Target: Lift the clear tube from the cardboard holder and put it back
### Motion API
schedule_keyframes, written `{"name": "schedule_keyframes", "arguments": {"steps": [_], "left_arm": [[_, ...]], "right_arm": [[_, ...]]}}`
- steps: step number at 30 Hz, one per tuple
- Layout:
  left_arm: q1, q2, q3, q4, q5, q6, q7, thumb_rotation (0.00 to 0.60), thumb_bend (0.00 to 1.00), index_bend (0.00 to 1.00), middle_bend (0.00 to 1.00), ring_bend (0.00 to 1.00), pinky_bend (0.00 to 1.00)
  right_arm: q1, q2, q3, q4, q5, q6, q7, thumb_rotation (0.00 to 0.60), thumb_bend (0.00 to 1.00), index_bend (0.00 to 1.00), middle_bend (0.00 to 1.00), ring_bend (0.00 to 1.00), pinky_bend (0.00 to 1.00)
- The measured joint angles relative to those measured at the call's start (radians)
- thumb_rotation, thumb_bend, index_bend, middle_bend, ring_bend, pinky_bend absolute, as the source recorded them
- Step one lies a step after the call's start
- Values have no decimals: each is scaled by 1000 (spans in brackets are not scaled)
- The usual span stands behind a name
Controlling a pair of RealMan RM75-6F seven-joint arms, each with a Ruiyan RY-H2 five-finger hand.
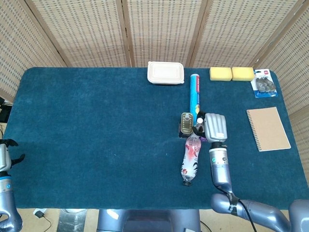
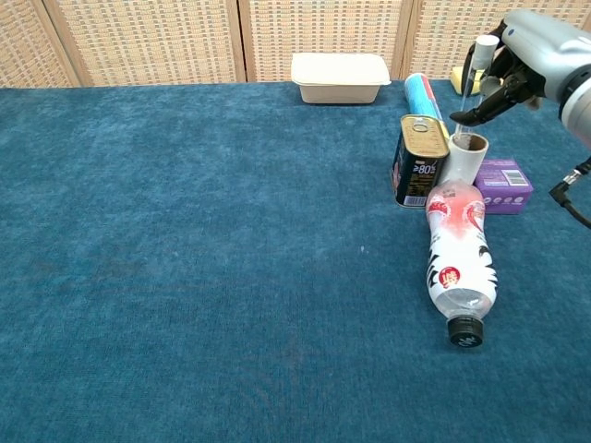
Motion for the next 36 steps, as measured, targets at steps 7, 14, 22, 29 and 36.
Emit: {"name": "schedule_keyframes", "arguments": {"steps": [7,14,22,29,36], "left_arm": [[0,0,0,0,0,0,0,600,159,478,445,251,340],[0,0,0,0,0,0,0,600,158,478,445,251,340],[0,0,0,0,0,0,0,600,160,478,445,251,340],[0,0,0,-1,-1,-1,2,600,159,478,445,251,340],[0,1,0,-2,-1,-1,1,600,159,479,445,251,340]], "right_arm": [[-3,-4,0,9,-16,4,13,600,371,769,921,950,812],[-6,-2,1,6,-26,5,17,600,375,778,931,960,822],[-7,3,8,0,-49,13,35,600,375,788,941,972,833],[-8,4,11,6,-44,2,43,600,376,789,943,975,833],[-10,7,16,5,-48,9,43,600,379,790,945,976,834]]}}
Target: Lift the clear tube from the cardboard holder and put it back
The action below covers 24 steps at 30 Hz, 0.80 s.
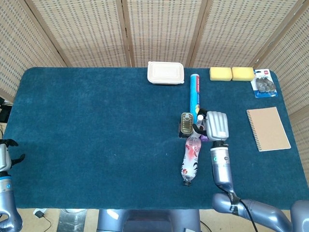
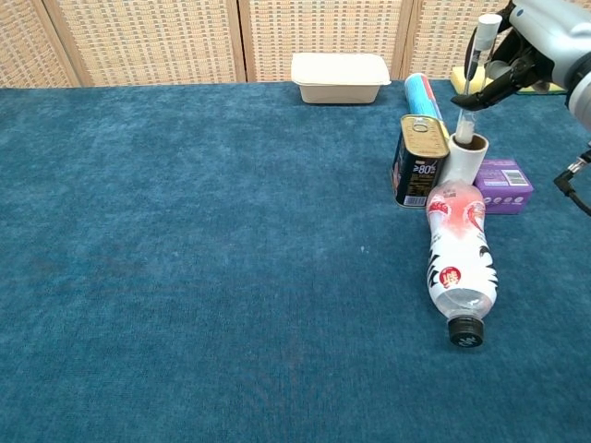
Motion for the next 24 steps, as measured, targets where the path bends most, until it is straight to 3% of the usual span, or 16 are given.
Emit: {"name": "schedule_keyframes", "arguments": {"steps": [24], "left_arm": [[0,2,1,-2,0,-1,-1,600,158,478,445,251,340]], "right_arm": [[-1,56,24,-79,8,13,-36,600,381,789,954,989,841]]}}
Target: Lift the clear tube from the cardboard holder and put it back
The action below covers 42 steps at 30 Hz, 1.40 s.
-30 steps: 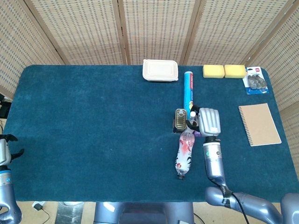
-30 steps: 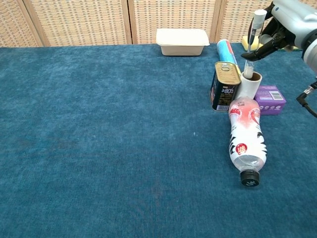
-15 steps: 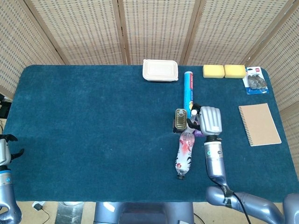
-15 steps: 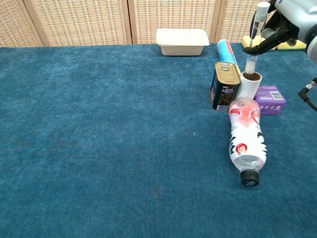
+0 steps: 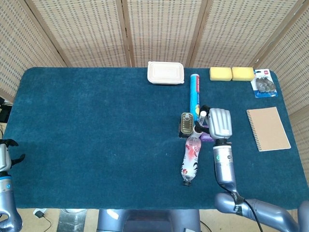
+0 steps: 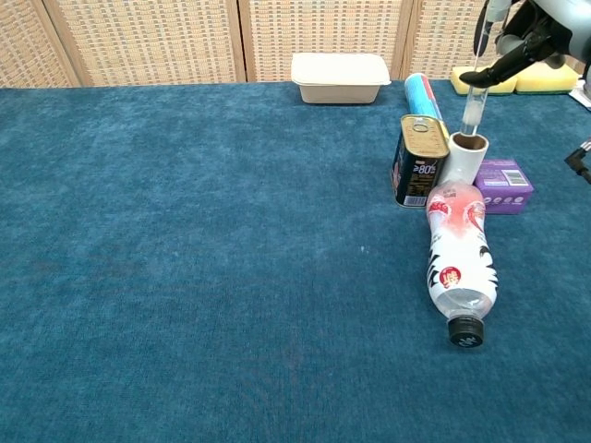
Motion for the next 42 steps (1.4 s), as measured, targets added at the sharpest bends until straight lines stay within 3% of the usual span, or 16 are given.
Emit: {"name": "schedule_keyframes", "arguments": {"steps": [42], "left_arm": [[0,1,0,-1,0,0,0,600,159,478,445,251,340]], "right_arm": [[-6,112,21,-142,37,21,-32,600,381,789,971,1000,862]]}}
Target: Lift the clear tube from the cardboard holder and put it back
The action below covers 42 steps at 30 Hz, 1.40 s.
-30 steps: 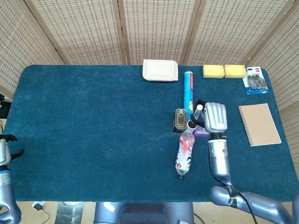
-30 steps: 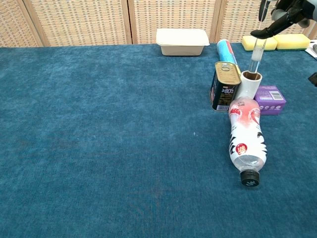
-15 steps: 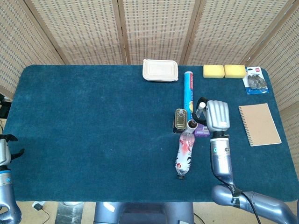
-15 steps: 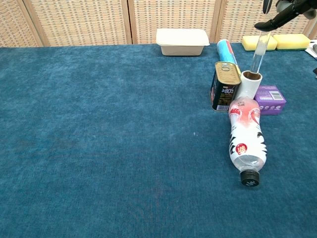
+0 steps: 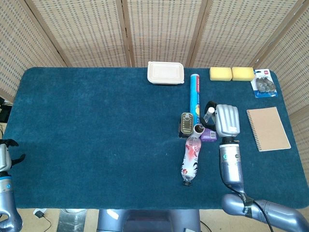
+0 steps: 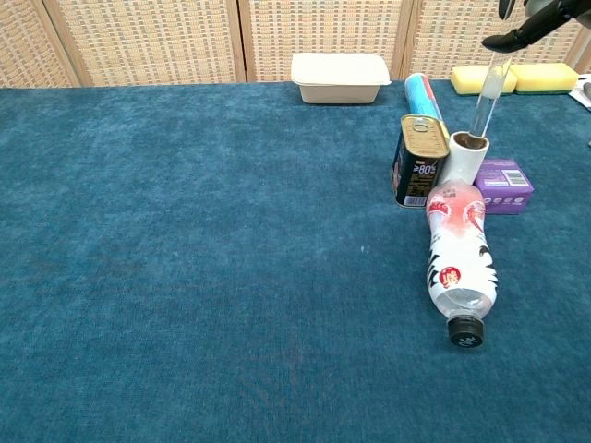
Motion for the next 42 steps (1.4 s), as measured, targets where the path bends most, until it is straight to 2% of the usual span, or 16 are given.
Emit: {"name": "schedule_keyframes", "arguments": {"steps": [17,42], "left_arm": [[0,1,0,-1,0,-1,-1,600,158,478,445,251,340],[0,1,0,-2,-1,-1,0,600,159,478,445,251,340]], "right_arm": [[15,27,9,-76,11,24,-42,600,382,792,976,1000,869],[33,80,43,-82,35,23,-32,600,385,793,988,1000,881]]}}
